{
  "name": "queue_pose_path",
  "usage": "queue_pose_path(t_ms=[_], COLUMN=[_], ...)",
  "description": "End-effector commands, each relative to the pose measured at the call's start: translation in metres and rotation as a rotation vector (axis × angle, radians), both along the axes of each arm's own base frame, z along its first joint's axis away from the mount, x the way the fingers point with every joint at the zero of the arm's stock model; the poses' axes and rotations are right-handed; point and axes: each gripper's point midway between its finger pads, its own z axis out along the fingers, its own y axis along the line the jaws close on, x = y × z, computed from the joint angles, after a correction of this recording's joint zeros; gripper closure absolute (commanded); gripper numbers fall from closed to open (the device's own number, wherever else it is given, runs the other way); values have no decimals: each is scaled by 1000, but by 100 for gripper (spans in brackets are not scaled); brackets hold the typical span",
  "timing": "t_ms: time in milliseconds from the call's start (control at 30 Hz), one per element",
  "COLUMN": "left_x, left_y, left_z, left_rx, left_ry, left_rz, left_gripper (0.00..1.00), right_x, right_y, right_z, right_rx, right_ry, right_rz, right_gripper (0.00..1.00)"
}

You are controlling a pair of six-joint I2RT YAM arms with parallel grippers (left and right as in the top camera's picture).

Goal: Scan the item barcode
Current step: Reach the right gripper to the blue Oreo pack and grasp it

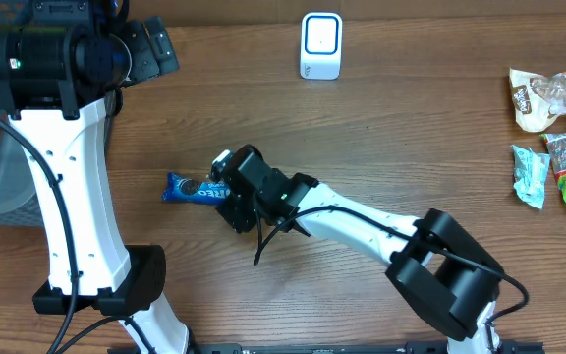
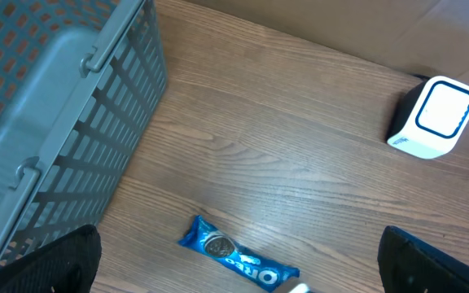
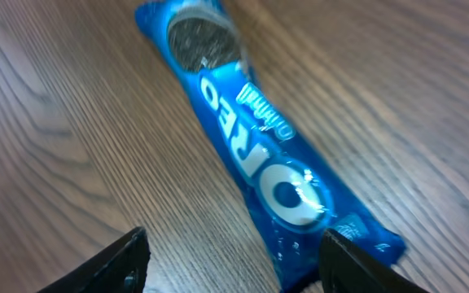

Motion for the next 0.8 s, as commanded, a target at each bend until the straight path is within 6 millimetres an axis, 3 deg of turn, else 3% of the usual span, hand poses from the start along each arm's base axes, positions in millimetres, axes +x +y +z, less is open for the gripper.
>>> queue_pose_path(t_ms=[0,300,433,600,667,767], left_x=[-2,-2,-2,-2,-2,-2], left_y=[3,3,3,3,3,3], left_z=[2,2,2,2,2,2], left_rx=[15,15,15,15,15,15], left_ry=[-2,-2,-2,-2,-2,-2], left_rz=[3,3,3,3,3,3], left_gripper=[0,0,0,0,0,0], right_x=[11,33,32,30,30,30], right_y=[1,12,12,10,8,7], right_z=[-6,-18,-34,-38,-39,-40], right_rx=[-29,-9,-26,-35,-41,-46], right_ry=[-60,-156,-140,-130,-126,-123], right_rz=[19,-8,4,18,15,14], right_gripper=[37,49,49,50,54,69])
